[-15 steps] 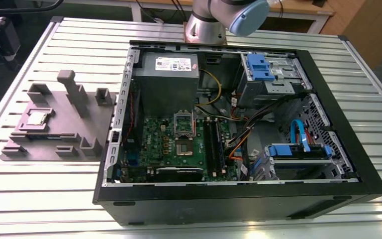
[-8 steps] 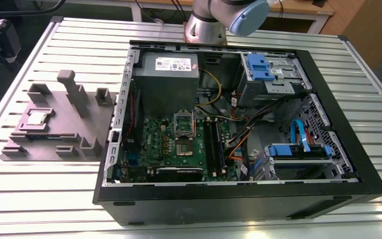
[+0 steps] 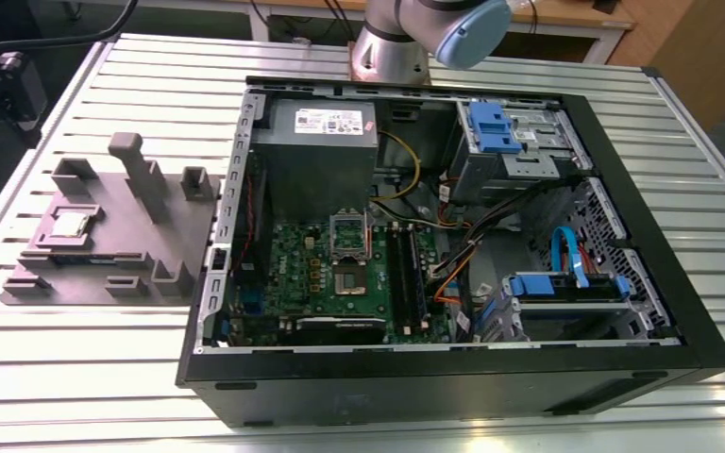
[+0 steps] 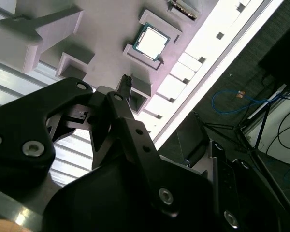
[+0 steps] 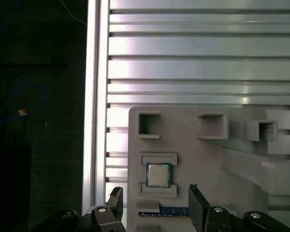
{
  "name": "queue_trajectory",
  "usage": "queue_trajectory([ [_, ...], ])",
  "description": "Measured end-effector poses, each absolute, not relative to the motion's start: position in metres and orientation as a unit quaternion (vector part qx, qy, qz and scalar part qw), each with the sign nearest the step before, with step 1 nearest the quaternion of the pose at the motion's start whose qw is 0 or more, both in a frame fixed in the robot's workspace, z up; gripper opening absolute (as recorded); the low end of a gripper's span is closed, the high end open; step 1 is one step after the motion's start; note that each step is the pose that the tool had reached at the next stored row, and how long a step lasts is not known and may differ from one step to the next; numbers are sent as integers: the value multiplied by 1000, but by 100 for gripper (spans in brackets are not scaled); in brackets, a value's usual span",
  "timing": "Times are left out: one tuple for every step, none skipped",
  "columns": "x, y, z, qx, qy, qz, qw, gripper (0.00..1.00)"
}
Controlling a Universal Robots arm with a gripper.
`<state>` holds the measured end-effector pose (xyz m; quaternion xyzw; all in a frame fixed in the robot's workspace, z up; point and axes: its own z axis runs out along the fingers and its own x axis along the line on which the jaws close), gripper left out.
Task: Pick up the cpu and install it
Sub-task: 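Pick up the cpu and move it towards the insertion slot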
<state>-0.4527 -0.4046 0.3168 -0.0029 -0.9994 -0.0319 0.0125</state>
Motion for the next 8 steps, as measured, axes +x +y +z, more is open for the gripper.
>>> queue_trajectory([
  [-453, -405, 316, -3, -999, -32, 13, 65],
  [-452, -405, 314, -1, -999, -32, 13, 65],
  [-452, -405, 313, 4, -999, -32, 13, 65],
  [-452, -405, 311, 12, -999, -32, 13, 65],
  [-452, -405, 310, 20, -999, -32, 13, 65],
  [-452, -405, 309, 27, -999, -31, 13, 65],
  [-452, -405, 308, 29, -999, -31, 14, 65],
  [-452, -405, 308, 29, -999, -31, 14, 65],
])
